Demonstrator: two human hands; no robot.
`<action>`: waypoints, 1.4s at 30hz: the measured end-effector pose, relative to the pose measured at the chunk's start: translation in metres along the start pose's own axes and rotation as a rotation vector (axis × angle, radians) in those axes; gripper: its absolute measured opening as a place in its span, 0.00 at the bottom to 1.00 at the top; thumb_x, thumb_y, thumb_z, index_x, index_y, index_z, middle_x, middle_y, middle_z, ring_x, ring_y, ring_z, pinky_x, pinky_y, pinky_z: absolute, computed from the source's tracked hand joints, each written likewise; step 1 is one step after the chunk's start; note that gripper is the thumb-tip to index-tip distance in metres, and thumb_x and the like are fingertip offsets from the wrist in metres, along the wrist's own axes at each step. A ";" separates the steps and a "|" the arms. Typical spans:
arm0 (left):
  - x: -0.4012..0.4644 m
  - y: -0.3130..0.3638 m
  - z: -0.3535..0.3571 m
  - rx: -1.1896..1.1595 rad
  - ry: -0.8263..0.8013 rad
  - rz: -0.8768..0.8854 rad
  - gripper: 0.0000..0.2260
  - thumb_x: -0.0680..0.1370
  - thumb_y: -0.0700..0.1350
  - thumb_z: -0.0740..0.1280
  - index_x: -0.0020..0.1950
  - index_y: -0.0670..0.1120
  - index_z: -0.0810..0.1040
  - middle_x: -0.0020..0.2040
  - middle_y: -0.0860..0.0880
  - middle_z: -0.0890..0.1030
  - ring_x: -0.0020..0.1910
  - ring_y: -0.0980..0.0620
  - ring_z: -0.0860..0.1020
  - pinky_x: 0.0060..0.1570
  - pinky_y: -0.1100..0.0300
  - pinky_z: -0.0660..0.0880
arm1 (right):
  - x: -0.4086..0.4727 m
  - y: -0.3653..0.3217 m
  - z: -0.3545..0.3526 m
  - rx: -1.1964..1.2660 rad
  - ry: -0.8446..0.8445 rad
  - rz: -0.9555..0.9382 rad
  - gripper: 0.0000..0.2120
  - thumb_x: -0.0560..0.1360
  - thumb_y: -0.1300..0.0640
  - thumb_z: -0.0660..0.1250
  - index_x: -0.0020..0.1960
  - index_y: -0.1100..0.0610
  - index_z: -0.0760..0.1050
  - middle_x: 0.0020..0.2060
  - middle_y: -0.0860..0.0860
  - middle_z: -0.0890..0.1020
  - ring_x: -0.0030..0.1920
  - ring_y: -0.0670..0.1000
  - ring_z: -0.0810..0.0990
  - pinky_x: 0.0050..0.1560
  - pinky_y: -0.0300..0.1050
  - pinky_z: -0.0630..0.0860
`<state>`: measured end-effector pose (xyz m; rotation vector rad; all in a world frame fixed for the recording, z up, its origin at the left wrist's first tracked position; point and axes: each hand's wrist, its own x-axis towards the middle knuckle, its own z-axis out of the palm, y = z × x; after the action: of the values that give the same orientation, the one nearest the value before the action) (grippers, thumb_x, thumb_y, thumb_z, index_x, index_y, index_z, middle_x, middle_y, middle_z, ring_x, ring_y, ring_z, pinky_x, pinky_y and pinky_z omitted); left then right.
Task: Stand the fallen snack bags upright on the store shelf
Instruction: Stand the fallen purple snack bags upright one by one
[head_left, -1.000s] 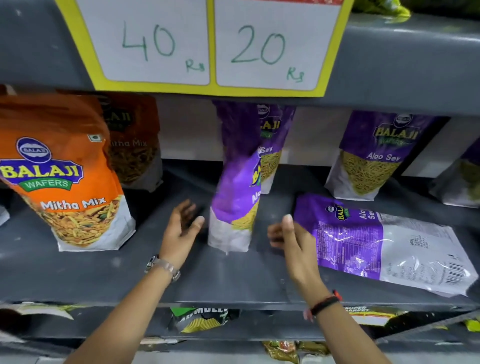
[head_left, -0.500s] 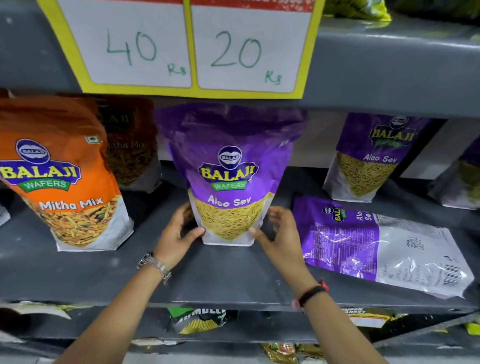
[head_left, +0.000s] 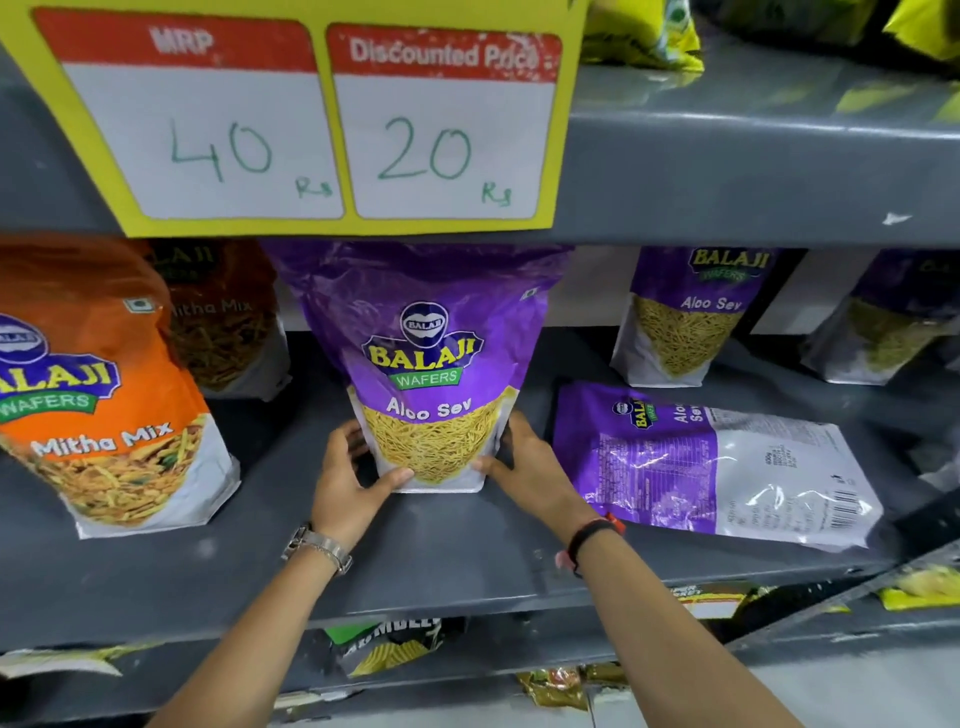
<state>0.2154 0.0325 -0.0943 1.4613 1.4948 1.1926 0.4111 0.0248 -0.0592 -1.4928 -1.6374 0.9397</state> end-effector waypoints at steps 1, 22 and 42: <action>-0.004 0.003 0.001 0.012 0.028 0.007 0.32 0.63 0.38 0.75 0.63 0.41 0.63 0.63 0.40 0.70 0.62 0.42 0.71 0.61 0.49 0.69 | -0.002 -0.002 -0.004 -0.016 -0.001 -0.009 0.27 0.69 0.65 0.69 0.65 0.59 0.63 0.61 0.55 0.77 0.62 0.54 0.75 0.54 0.34 0.69; -0.119 0.110 0.271 -0.565 -0.527 -0.517 0.04 0.74 0.37 0.63 0.46 0.45 0.72 0.44 0.45 0.78 0.45 0.51 0.77 0.43 0.66 0.76 | -0.037 0.114 -0.306 -0.324 -0.179 0.353 0.20 0.69 0.36 0.61 0.49 0.49 0.78 0.51 0.49 0.79 0.53 0.49 0.75 0.53 0.41 0.68; -0.042 0.122 0.262 -0.148 -0.386 0.051 0.34 0.61 0.49 0.75 0.61 0.51 0.61 0.65 0.45 0.68 0.62 0.53 0.70 0.61 0.58 0.72 | -0.038 0.167 -0.248 0.226 -0.023 0.069 0.22 0.72 0.64 0.66 0.57 0.51 0.58 0.60 0.51 0.72 0.58 0.46 0.73 0.62 0.43 0.70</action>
<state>0.5061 0.0162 -0.0657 1.5315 1.0925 0.9598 0.7107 0.0089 -0.0886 -1.3951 -1.4499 1.1431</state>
